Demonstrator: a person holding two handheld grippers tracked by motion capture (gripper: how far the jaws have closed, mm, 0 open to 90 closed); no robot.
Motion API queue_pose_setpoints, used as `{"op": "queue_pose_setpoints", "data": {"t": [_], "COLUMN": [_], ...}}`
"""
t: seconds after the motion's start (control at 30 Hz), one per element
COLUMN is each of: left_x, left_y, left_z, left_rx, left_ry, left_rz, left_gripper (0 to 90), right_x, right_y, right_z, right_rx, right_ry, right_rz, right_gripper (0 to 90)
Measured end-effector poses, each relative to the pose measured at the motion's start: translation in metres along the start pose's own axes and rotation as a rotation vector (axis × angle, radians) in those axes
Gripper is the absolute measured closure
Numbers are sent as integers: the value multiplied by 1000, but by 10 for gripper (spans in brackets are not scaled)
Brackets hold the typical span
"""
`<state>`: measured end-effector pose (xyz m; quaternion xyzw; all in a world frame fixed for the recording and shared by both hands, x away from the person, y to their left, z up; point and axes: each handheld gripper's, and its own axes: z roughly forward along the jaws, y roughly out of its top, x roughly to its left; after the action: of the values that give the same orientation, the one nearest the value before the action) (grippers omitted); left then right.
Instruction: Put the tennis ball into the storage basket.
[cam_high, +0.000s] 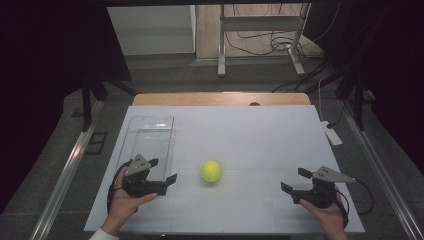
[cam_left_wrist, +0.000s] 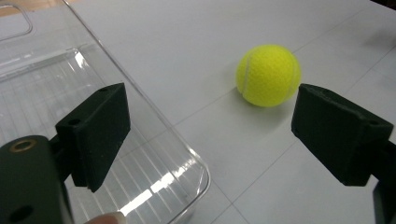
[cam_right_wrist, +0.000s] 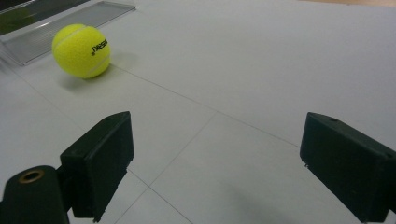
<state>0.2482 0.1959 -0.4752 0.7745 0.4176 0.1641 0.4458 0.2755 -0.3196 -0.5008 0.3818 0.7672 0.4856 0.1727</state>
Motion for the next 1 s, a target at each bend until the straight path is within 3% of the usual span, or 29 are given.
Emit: {"op": "queue_pose_setpoints", "data": {"t": [0.33, 1.0], "left_x": [-6, -12], "left_y": [15, 37], "left_z": [3, 19], "left_rx": [14, 50], "left_ry": [-14, -72], "left_rz": [33, 53], "left_gripper": [124, 125], "right_x": [-1, -1], "right_y": [-2, -2], "right_z": [1, 0], "right_rx": [7, 8], "right_ry": [2, -1], "right_rz": [7, -1], "right_gripper": [97, 97]}}
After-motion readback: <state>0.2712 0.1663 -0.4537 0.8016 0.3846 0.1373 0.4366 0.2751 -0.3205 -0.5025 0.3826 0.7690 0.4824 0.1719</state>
